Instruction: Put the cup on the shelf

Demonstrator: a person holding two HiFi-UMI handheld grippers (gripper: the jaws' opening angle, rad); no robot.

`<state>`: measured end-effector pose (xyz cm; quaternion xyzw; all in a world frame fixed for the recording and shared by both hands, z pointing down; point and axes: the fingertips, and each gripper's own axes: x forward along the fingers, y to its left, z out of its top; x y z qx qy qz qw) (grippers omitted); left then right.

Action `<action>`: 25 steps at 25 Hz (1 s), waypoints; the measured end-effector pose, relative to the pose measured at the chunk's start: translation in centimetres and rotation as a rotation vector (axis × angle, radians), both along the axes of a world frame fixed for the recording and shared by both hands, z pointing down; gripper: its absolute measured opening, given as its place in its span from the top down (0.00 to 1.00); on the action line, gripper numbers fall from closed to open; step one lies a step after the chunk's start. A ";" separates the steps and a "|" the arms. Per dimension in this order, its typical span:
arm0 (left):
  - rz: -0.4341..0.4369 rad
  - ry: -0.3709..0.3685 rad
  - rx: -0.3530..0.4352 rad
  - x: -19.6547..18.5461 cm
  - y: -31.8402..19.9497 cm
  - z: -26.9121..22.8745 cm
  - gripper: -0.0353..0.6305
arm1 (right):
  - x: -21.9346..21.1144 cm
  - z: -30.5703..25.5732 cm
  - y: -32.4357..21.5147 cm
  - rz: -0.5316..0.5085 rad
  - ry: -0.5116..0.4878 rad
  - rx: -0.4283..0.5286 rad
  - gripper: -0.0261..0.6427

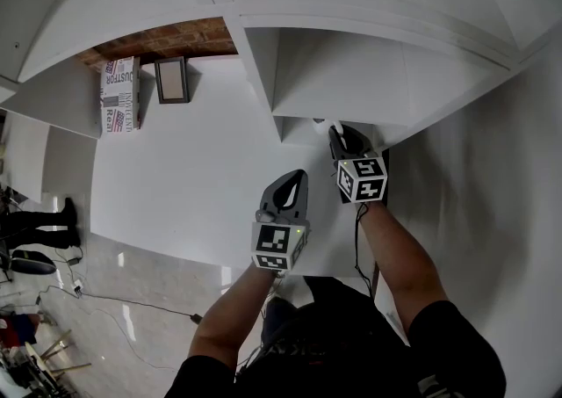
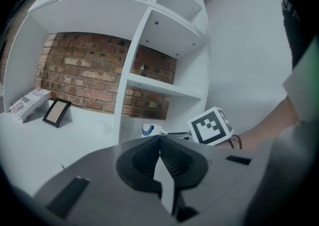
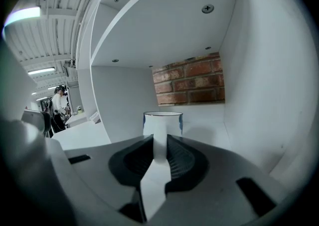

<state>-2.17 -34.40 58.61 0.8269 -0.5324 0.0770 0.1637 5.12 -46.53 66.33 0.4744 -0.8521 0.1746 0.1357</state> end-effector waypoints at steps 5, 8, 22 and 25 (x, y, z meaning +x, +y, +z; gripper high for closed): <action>-0.003 0.004 -0.004 -0.1 0.1 0.1 0.94 | -0.3 0.1 0.0 -0.007 0.026 0.006 0.87; -0.006 0.009 -0.009 -0.1 0.3 0.3 0.94 | -0.3 0.9 0.4 -0.017 0.054 -0.009 0.86; -0.015 0.012 -0.017 -0.2 1.1 0.3 0.94 | -0.3 3.0 1.1 -0.012 0.075 -0.083 0.81; -0.014 0.008 -0.011 -0.2 1.2 0.2 0.94 | -0.2 3.2 1.4 -0.013 0.078 -0.092 0.77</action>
